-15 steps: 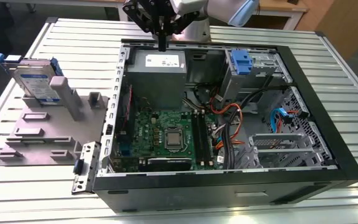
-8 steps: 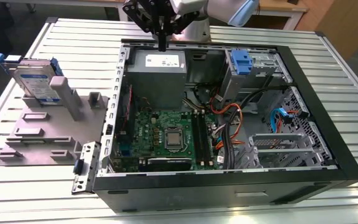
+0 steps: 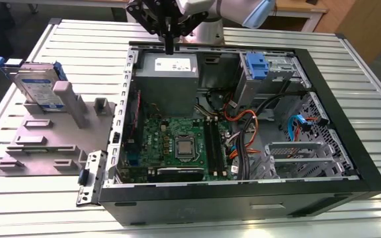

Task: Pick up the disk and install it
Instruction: 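Reach for the disk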

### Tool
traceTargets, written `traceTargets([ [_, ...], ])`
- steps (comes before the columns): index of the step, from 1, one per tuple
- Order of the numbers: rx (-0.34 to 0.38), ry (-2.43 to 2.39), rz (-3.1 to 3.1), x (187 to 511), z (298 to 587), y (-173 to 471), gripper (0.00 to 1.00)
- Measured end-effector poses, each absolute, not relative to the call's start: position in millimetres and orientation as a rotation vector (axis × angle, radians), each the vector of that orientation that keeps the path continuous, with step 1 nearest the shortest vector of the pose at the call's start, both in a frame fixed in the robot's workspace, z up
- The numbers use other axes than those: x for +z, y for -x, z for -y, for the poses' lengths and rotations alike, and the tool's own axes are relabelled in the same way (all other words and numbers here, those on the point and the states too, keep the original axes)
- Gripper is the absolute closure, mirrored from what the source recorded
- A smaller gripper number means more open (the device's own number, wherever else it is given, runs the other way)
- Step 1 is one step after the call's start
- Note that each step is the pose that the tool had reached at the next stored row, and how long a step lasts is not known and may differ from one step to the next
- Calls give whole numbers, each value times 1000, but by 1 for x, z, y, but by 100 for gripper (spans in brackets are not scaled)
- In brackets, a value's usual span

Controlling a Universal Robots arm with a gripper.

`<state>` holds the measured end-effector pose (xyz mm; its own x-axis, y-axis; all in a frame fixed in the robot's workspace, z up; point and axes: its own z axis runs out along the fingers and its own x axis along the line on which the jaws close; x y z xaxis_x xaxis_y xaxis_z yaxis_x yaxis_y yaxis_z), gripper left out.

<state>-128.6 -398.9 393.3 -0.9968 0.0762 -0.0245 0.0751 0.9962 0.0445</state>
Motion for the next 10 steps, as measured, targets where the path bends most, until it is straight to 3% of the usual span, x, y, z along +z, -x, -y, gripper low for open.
traceTargets([
  [10,68,-118,-3112,393,399,129,89],
])
